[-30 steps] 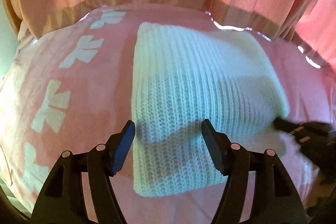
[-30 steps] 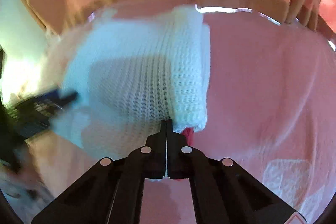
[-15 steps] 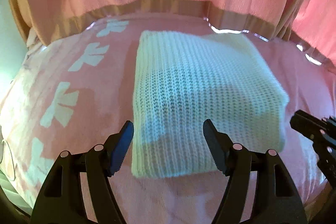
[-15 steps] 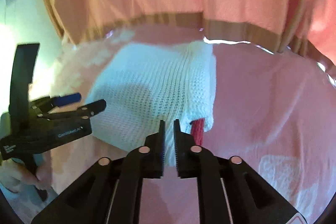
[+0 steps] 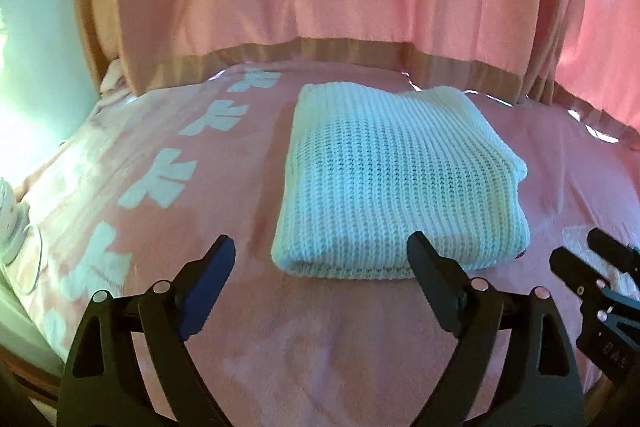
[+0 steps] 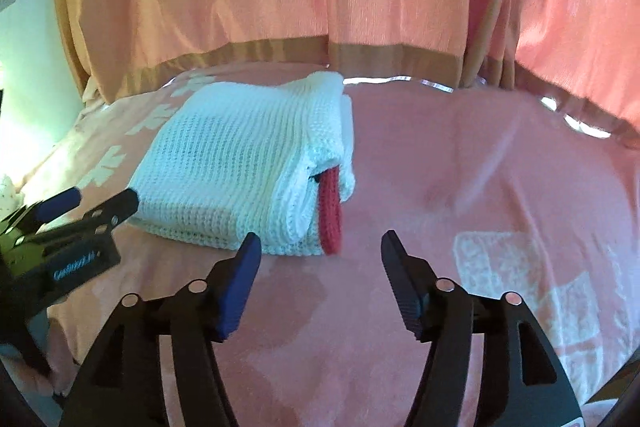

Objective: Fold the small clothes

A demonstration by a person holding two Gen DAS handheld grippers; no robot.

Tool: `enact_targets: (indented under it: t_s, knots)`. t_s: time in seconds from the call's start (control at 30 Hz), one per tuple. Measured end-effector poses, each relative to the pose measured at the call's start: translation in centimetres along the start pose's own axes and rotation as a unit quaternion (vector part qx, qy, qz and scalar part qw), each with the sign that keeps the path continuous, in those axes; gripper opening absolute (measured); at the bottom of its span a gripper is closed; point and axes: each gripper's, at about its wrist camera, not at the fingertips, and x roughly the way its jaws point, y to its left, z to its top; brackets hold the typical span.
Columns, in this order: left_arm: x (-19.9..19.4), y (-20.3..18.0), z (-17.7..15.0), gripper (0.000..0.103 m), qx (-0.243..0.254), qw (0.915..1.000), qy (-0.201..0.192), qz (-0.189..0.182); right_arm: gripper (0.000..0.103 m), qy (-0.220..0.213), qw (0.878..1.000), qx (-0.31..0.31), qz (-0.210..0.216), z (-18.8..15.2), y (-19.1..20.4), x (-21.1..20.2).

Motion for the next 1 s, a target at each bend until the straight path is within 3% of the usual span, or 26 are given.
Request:
enact_targets:
  t_s: [0.27, 0.63, 1.0]
  knots:
    - [-0.1, -0.6, -0.9, 0.086, 0.015, 0.9998, -0.014, 0.005, 0.067, 0.005, 1.000, 0.002, -0.012, -0.8, 0.1, 0.0]
    - [0.5, -0.3, -0.7, 0.086, -0.005, 0.9999, 0.004, -0.011, 0.068, 0.006, 1.000, 0.001, -0.017, -1.2, 0.6, 0.3]
    - [0.5, -0.5, -0.7, 0.086, 0.008, 0.9999, 0.006, -0.006, 0.068, -0.002, 1.000, 0.000, -0.018, -1.5, 1.0, 0.0]
